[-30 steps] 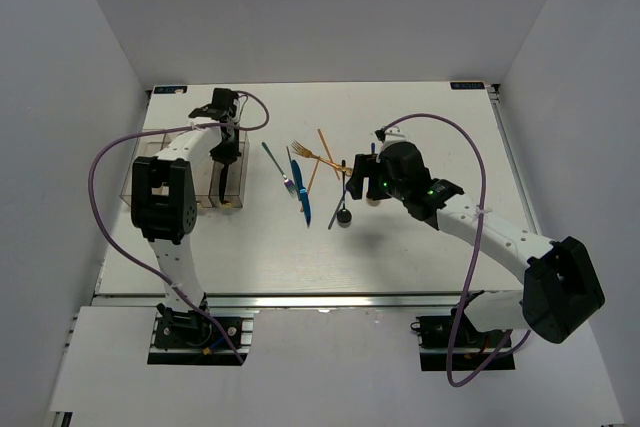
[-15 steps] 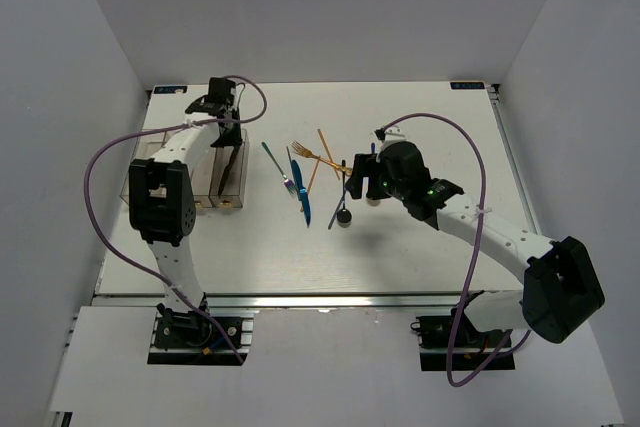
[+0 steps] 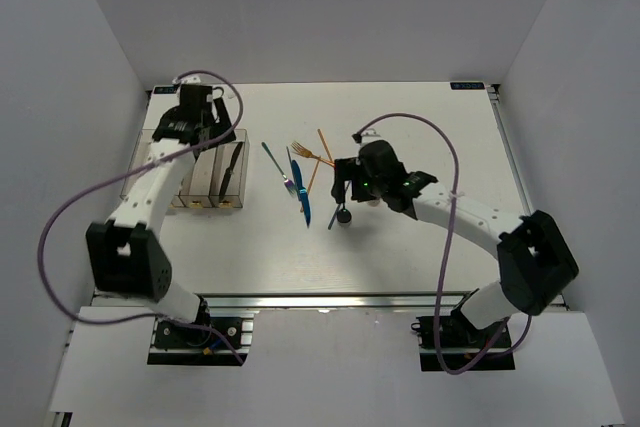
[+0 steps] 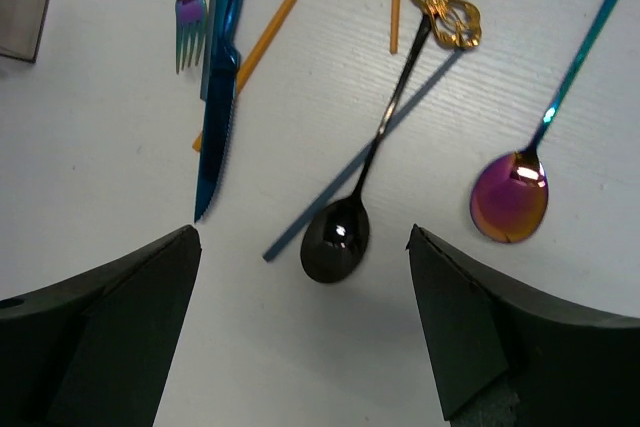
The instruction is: Sort the eating utensils into containers
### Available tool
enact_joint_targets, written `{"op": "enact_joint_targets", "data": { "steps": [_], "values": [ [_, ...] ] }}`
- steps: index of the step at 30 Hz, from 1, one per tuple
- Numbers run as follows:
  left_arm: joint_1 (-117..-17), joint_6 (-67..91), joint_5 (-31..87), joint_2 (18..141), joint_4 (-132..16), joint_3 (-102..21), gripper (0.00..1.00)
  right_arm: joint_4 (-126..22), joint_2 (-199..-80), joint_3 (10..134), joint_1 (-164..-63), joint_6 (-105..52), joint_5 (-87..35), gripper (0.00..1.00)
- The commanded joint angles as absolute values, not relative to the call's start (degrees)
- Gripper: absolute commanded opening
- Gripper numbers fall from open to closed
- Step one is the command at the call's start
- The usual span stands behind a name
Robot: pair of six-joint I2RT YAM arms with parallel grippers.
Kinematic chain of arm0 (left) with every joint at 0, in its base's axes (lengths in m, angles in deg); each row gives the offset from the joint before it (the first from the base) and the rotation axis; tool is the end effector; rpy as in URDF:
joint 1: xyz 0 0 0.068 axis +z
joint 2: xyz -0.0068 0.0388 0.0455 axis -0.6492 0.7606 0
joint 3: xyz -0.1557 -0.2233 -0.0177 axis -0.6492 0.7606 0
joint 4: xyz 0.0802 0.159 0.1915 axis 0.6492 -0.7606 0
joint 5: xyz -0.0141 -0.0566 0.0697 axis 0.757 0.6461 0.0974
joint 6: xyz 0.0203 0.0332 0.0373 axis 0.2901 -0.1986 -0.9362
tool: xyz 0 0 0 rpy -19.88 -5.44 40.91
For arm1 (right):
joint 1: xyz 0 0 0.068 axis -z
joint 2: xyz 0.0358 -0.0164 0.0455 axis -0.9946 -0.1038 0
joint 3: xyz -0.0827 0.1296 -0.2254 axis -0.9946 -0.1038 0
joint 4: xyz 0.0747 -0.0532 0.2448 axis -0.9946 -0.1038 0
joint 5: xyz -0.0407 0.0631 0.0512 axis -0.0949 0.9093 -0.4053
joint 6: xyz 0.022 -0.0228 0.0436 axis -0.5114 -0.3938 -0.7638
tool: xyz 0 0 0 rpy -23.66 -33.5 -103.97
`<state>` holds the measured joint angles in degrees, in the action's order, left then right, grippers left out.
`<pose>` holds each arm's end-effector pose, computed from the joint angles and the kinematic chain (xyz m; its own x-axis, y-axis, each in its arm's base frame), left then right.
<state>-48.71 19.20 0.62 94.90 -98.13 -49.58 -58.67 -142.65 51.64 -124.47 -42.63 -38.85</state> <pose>0.3468 -0.0382 0.3155 -0.6681 -0.2100 -0.7138 -0.3149 0.9490 0.0155 0.2497 0.2081 0.2472 -0.6370 -0.0371 -0.7699 -0.3686 0.8919 0.2619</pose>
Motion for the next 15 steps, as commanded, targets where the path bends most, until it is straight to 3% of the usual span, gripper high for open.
{"op": "enact_joint_targets", "data": {
  "steps": [1, 7, 8, 10, 15],
  "values": [
    [-48.8, 25.2, -1.5, 83.4, -96.2, -40.5, 0.98, -62.3, -147.2, 60.1, -128.9, -43.1, -48.6, 0.89],
    [-48.8, 25.5, 3.4, 68.4, -90.7, -24.0, 0.98, -67.0, -158.1, 70.0, -134.0, -43.4, -56.7, 0.69],
    [-48.8, 25.3, 3.8, 67.3, -89.9, -22.3, 0.98, -67.6, -159.6, 71.3, -134.4, -43.3, -56.8, 0.6],
    [-48.8, 24.5, 4.0, 65.0, -89.4, -18.1, 0.98, -67.3, -163.5, 74.2, -135.2, -42.3, -56.7, 0.53],
    [-48.8, 23.7, 3.0, 62.8, -89.7, -15.1, 0.98, -65.6, -170.6, 80.4, -135.5, -39.1, -56.4, 0.49]
  ]
}}
